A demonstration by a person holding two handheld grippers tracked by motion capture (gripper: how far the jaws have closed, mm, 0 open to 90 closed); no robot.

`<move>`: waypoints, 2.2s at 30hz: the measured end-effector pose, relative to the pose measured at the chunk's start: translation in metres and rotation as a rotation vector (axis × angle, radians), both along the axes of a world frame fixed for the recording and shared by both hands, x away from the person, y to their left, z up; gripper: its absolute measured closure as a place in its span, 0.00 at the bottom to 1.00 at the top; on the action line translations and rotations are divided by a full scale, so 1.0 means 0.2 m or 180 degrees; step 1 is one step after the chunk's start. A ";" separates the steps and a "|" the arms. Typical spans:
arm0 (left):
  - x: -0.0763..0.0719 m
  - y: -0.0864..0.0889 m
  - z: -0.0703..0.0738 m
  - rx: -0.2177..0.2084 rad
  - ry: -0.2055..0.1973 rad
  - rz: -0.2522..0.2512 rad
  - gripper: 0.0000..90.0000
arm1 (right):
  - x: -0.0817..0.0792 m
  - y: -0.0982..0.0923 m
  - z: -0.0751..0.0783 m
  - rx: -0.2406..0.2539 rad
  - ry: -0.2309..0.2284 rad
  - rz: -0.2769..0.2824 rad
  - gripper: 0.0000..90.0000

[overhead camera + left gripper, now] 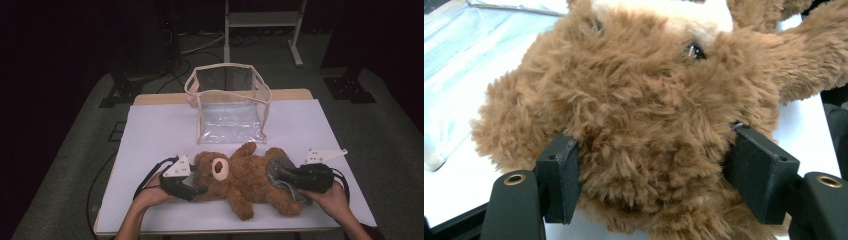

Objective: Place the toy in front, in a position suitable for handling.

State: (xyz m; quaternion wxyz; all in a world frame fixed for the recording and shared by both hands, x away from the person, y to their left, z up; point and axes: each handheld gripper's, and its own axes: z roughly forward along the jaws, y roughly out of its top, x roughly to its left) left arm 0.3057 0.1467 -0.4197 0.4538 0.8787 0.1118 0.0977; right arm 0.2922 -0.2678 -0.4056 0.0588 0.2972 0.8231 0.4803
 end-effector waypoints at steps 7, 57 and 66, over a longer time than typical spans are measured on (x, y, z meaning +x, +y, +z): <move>0.01 -0.06 -0.02 -0.0159 0.0106 0.0018 0.34 | 0.05 -0.01 0.01 -0.0120 -0.0072 -0.0116 0.85; 0.01 -0.25 -0.03 -0.0146 -0.0164 -0.0064 0.43 | 0.34 0.45 0.32 -0.0313 0.0106 0.0525 0.87; -0.01 -0.25 -0.03 -0.0121 -0.0185 -0.0151 0.43 | 0.57 0.77 0.21 -0.0712 0.0365 0.0742 0.87</move>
